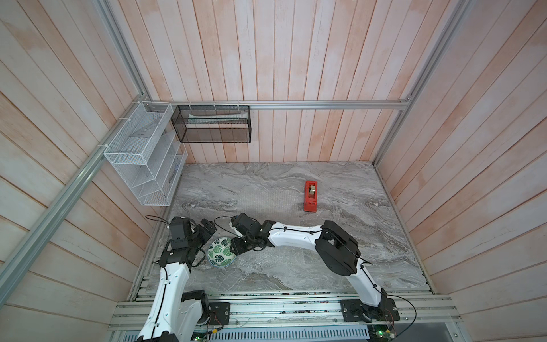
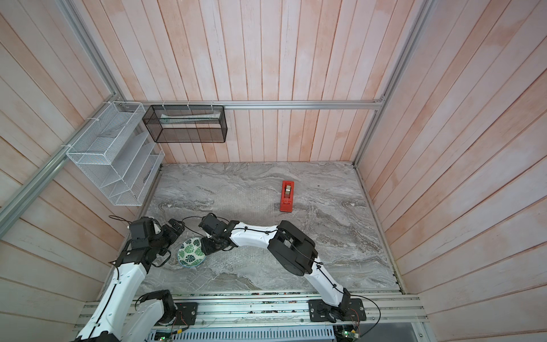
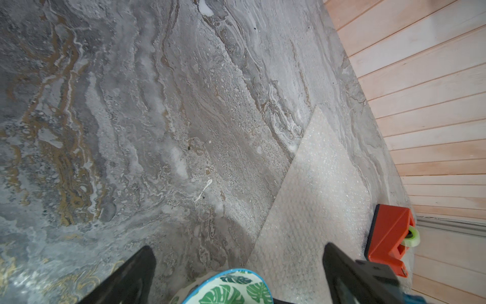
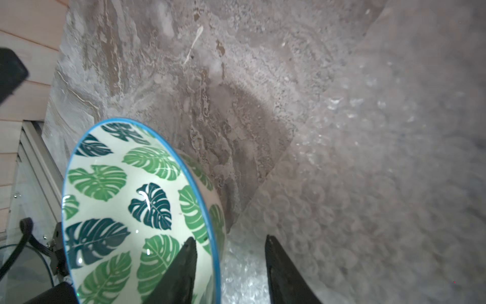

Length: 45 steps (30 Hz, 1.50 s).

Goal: Wrap bowls in bubble wrap
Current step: Pick up the bowl from the center of the board, then place the bowl on the bubble wrap.

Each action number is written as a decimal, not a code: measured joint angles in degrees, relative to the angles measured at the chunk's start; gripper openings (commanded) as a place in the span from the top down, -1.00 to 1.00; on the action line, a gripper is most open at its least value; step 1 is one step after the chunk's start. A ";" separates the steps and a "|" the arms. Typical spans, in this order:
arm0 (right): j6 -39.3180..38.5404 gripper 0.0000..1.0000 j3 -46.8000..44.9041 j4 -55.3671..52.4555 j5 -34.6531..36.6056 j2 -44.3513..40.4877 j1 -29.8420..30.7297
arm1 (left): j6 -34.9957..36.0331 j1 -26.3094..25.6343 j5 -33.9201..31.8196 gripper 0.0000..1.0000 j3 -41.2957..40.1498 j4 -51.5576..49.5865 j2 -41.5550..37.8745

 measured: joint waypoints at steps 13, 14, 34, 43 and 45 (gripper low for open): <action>-2.12 0.84 5.05 -2.45 -0.48 2.64 0.04 | 0.00 0.28 0.15 -1.00 -1.70 0.26 -1.60; -2.14 0.88 5.05 -2.75 -0.46 2.64 0.04 | 0.00 0.28 0.15 -1.00 -1.70 0.28 -1.66; -2.78 1.00 -4.11 -3.23 1.14 -16.02 -6.88 | -0.61 0.37 3.85 -1.00 2.82 -4.04 -7.87; -5.27 1.00 -15.19 -1.73 -0.15 -25.83 -22.51 | -0.37 0.37 6.16 -1.00 3.37 -3.89 -4.37; -5.86 1.00 -17.79 -1.60 -0.76 -25.83 -25.07 | -0.37 0.28 6.16 -1.00 3.26 -3.39 -3.67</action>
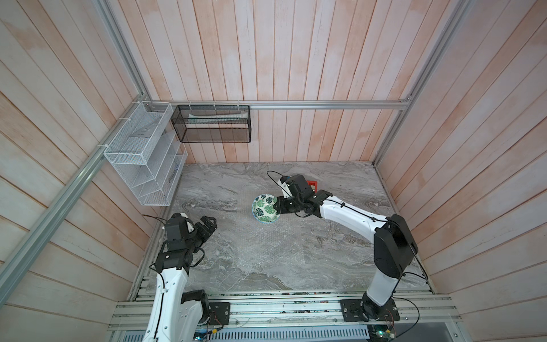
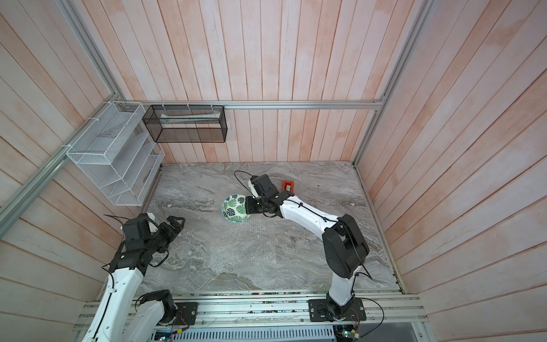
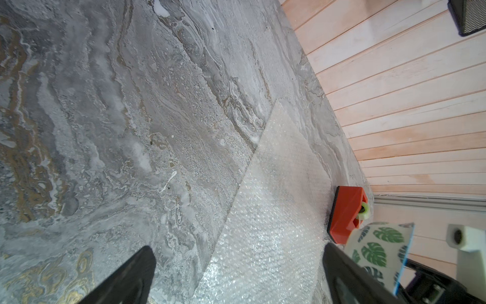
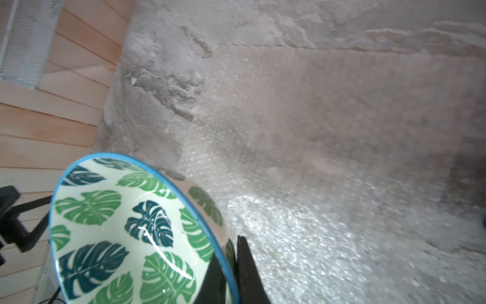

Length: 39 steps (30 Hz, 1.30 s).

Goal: Wrap bowls in bubble wrap
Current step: Place the bowl on the bubble wrap.

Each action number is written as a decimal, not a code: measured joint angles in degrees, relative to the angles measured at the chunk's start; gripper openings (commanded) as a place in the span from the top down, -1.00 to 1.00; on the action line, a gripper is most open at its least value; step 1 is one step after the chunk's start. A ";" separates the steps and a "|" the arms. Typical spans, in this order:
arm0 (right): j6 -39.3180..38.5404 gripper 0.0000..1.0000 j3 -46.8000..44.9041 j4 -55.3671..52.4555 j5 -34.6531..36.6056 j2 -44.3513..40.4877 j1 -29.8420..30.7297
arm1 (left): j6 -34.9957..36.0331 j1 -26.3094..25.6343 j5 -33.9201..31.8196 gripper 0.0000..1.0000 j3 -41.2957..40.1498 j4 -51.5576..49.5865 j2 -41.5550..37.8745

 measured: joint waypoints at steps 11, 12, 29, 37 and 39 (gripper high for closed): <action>-1.18 1.00 -2.34 1.49 -4.28 5.64 -2.21 | -0.02 -3.04 -0.26 -1.00 -2.03 2.43 3.50; -1.18 1.00 -2.19 1.53 -4.44 6.49 -2.21 | -0.02 -3.41 -0.26 -1.00 -2.05 2.62 3.87; -1.14 0.90 1.88 1.97 -2.14 14.10 -0.39 | -0.94 -9.97 -0.72 -1.00 -3.69 8.22 8.52; -0.68 0.62 2.27 1.92 -0.81 14.60 0.00 | -1.20 -11.37 -0.72 -1.00 -3.78 9.90 9.35; -0.39 0.45 2.27 1.92 -0.52 14.60 0.00 | -1.20 -11.61 -0.72 -1.00 -3.78 10.10 9.75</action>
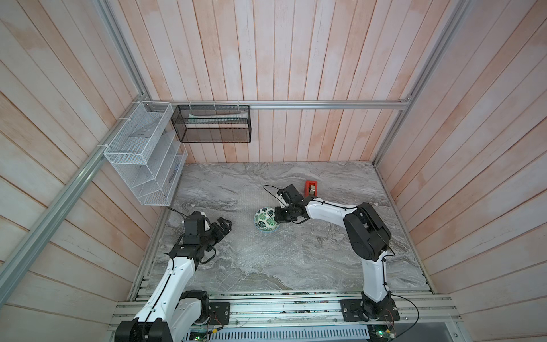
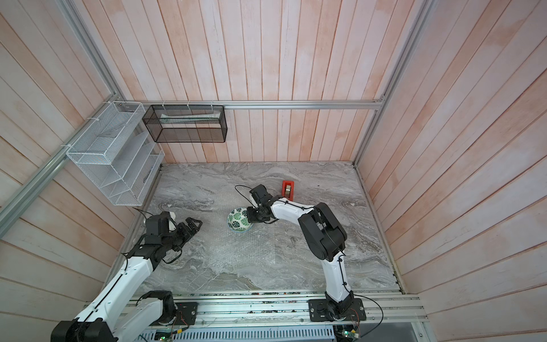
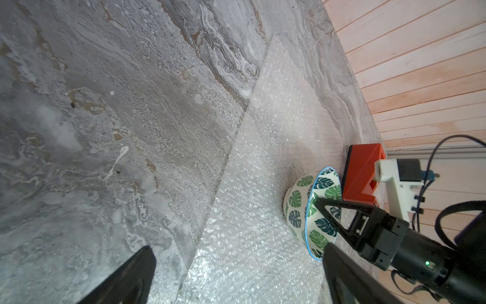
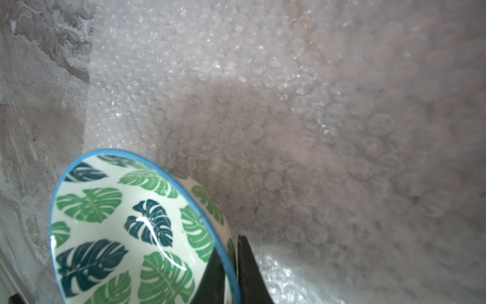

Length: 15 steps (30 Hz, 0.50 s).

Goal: Wrap bowls in bubble wrap
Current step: Place the bowl on the bubble wrap.

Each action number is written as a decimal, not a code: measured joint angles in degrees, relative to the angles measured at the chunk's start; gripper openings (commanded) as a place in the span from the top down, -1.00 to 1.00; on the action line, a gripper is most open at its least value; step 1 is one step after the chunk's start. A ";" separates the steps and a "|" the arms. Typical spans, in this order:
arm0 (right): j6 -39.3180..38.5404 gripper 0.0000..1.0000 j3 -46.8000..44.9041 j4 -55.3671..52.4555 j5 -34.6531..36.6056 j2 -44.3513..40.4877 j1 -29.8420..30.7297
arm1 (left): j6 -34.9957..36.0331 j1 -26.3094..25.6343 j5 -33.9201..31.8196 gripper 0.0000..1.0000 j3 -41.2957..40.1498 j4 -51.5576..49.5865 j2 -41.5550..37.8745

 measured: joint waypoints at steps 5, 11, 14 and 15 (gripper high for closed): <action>0.33 0.05 0.00 -1.18 0.79 -0.70 -0.02 | 0.07 -1.60 -0.87 -1.00 0.02 0.02 1.60; -0.33 -0.19 -2.40 -2.36 0.55 -7.41 -0.92 | 0.07 -4.00 -2.56 -1.00 0.76 0.00 3.28; -0.04 -0.24 -4.52 -2.36 0.37 -12.02 -2.03 | 0.07 -4.57 -2.58 -1.00 1.44 0.90 4.46; 0.24 -0.25 -5.42 -2.29 0.44 -13.60 -2.32 | 0.07 -4.79 -2.58 -1.00 1.77 1.14 5.16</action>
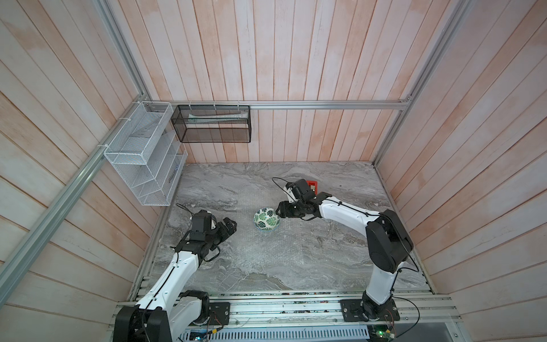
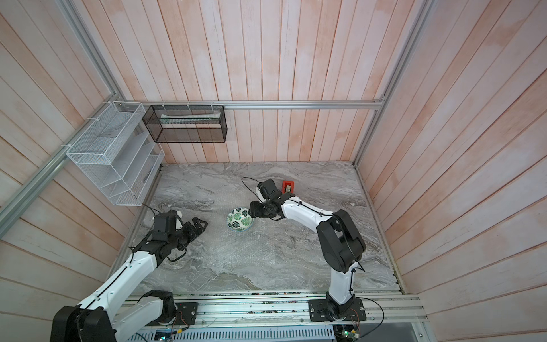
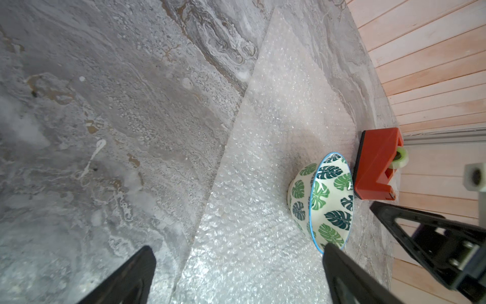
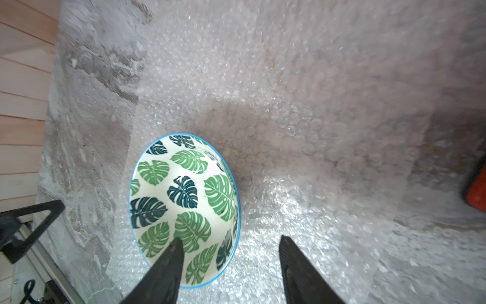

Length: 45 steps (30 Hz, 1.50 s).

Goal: Wrap bowls in bubble wrap
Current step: Place the bowl on the bubble wrap, then wrap the bowl in bubble wrap.

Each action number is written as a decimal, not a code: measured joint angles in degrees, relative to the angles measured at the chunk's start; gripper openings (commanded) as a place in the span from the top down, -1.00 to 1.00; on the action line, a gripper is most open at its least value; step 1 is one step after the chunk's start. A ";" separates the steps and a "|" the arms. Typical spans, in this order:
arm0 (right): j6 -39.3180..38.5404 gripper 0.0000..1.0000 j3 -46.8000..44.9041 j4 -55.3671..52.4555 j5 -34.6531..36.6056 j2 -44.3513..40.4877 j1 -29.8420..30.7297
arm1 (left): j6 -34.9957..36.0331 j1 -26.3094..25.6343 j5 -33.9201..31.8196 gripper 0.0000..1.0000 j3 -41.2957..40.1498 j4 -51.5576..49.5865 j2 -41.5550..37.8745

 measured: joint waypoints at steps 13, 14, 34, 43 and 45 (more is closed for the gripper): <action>8.02 -0.36 -24.13 0.70 1.66 -23.58 -0.15 | 1.75 -2.40 -1.51 -1.00 4.28 2.32 4.37; 8.94 -0.36 -26.25 1.03 1.53 -24.70 -0.15 | 2.03 -2.40 -1.51 -1.00 4.46 2.51 4.74; 26.27 -0.44 -44.19 9.27 -0.20 -29.77 10.12 | 3.15 -6.14 -1.46 -1.00 5.77 6.51 9.46; 29.29 0.28 -46.99 22.40 -1.38 -25.09 10.78 | 3.82 -6.54 -1.46 -1.00 5.77 7.45 9.46; 28.83 0.53 -46.95 24.11 -1.55 -23.52 10.27 | 4.13 -6.67 -1.46 -1.00 5.77 7.69 9.44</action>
